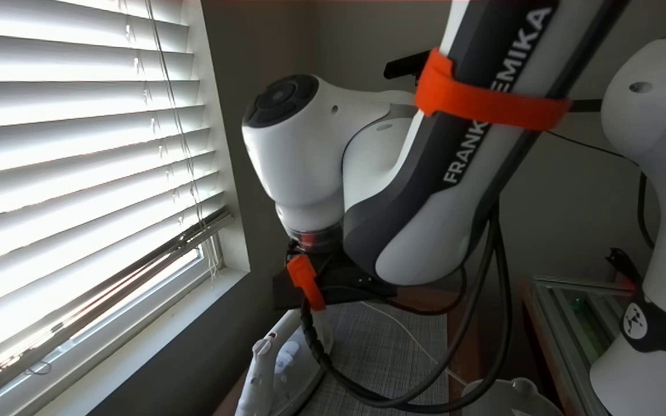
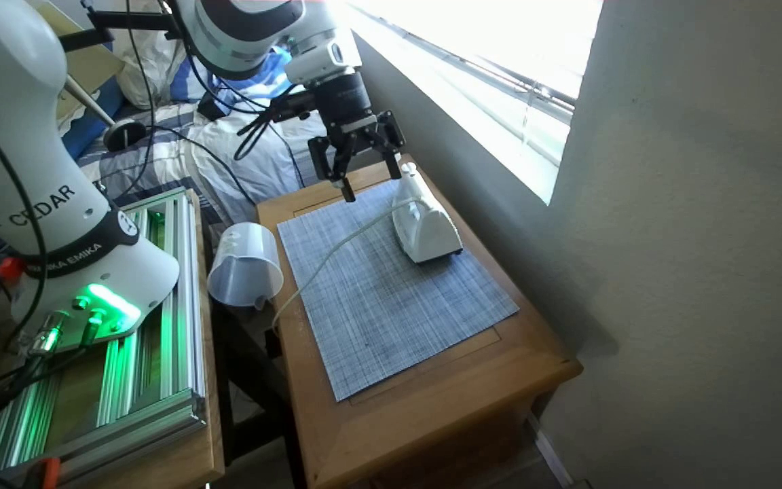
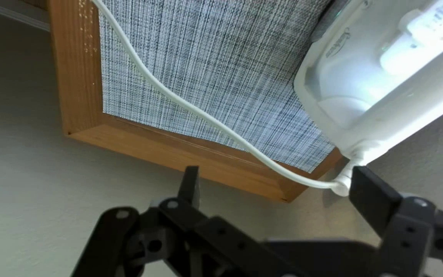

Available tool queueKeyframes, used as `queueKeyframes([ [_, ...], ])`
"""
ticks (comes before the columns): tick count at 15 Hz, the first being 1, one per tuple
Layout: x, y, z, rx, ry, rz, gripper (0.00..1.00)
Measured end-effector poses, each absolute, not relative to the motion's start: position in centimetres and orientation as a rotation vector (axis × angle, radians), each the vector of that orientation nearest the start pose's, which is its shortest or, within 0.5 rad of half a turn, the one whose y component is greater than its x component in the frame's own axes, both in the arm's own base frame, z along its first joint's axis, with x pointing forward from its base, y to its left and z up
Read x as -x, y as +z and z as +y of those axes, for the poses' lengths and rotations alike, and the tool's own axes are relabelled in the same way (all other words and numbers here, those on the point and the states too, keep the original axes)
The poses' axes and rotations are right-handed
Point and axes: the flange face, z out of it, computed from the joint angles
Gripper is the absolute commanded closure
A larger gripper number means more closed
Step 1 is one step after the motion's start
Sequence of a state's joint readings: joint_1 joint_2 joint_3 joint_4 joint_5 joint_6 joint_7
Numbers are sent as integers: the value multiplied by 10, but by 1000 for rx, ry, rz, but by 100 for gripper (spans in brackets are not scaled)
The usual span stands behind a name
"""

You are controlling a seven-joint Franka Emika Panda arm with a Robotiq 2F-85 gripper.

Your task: Place the jug upright.

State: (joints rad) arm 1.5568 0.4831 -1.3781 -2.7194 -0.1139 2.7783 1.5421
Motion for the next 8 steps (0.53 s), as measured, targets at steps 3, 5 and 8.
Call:
queueKeyframes([
  [3,-401,213,6,2800,-578,1900,0],
  [5,-406,221,-5,2780,-551,1830,0],
  [8,-412,229,-23,2753,-504,1732,0],
])
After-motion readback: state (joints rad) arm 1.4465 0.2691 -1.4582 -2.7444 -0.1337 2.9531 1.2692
